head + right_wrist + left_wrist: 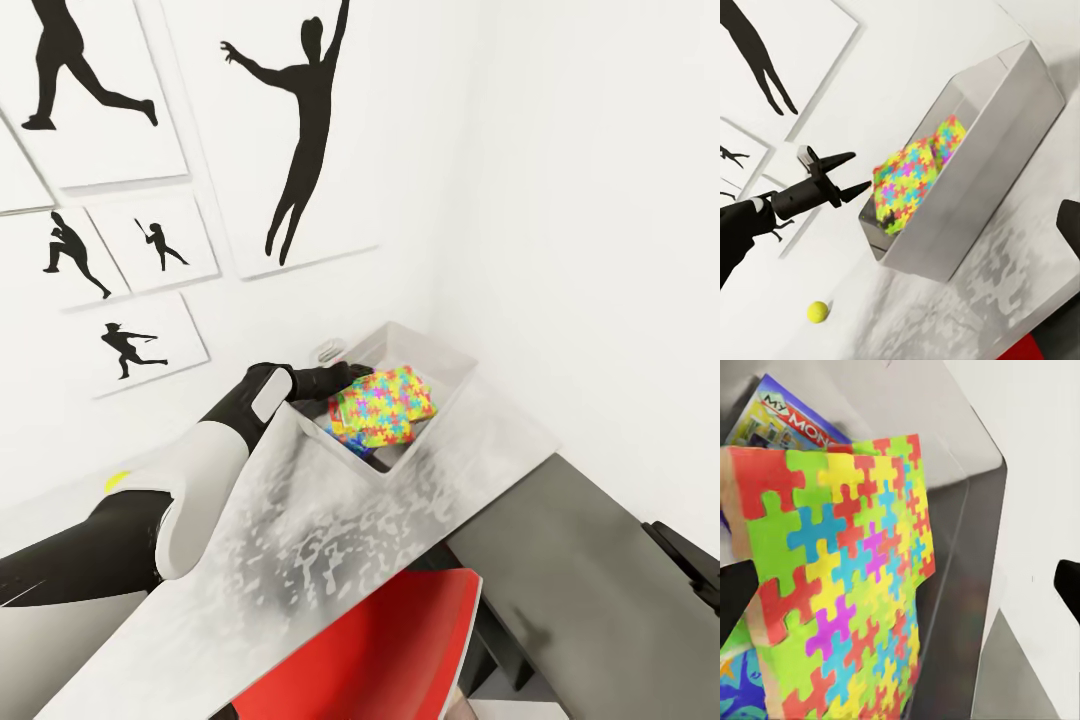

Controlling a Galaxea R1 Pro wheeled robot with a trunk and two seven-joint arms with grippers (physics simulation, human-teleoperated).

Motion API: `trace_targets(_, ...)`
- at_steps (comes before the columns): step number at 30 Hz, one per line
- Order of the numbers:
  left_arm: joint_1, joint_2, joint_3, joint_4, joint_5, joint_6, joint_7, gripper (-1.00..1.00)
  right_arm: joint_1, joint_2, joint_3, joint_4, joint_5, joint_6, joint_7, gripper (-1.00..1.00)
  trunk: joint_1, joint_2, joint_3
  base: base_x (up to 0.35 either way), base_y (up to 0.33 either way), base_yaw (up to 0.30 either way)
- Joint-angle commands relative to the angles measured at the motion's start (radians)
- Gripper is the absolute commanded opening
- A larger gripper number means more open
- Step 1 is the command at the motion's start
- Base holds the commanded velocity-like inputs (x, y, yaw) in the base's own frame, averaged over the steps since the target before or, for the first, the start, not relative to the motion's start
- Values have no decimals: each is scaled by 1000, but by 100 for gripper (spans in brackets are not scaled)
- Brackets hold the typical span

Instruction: Put all the toys in the child's room - the three board games (two on the bed and one on the table), the two jigsaw puzzles on the table, and the tennis ball on the table - inside the toy box on the table in the child's room.

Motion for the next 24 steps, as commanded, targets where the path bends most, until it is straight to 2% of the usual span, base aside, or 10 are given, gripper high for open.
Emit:
trace_targets(1, -1, 0, 4, -1, 2, 7, -1, 100, -1, 0, -1, 0, -3, 6, 1, 100, 1, -2, -2, 0, 0, 0)
trace_targets(12, 1, 0, 11, -5, 6, 26, -10, 100, -1, 0, -1, 0, -3, 5, 1, 100, 1, -2, -2, 0, 0, 0)
trace_targets(14, 1, 0, 13, -13, 9, 53, -15, 100, -1, 1, -1, 0, -2, 5, 1, 100, 1, -2, -2, 0, 0, 0)
trace_targets(16, 2, 0, 16, -64, 11, 116, -18, 100, -1, 0, -1, 0, -2, 5, 1, 100, 1, -2, -2, 0, 0, 0)
trace_targets(21, 11, 47, 16, -326, 13, 349, -51, 100, -1, 1, -1, 0, -2, 5, 1, 100, 1, -2, -2, 0, 0, 0)
trace_targets(22, 13, 62, 15, -369, 13, 378, -63, 100, -1, 1, -1, 0, -2, 5, 1, 100, 1, -2, -2, 0, 0, 0)
trace_targets(24, 24, 108, 14, -429, 14, 410, -94, 100, -1, 1, -1, 0, -2, 5, 1, 100, 1, -2, -2, 0, 0, 0)
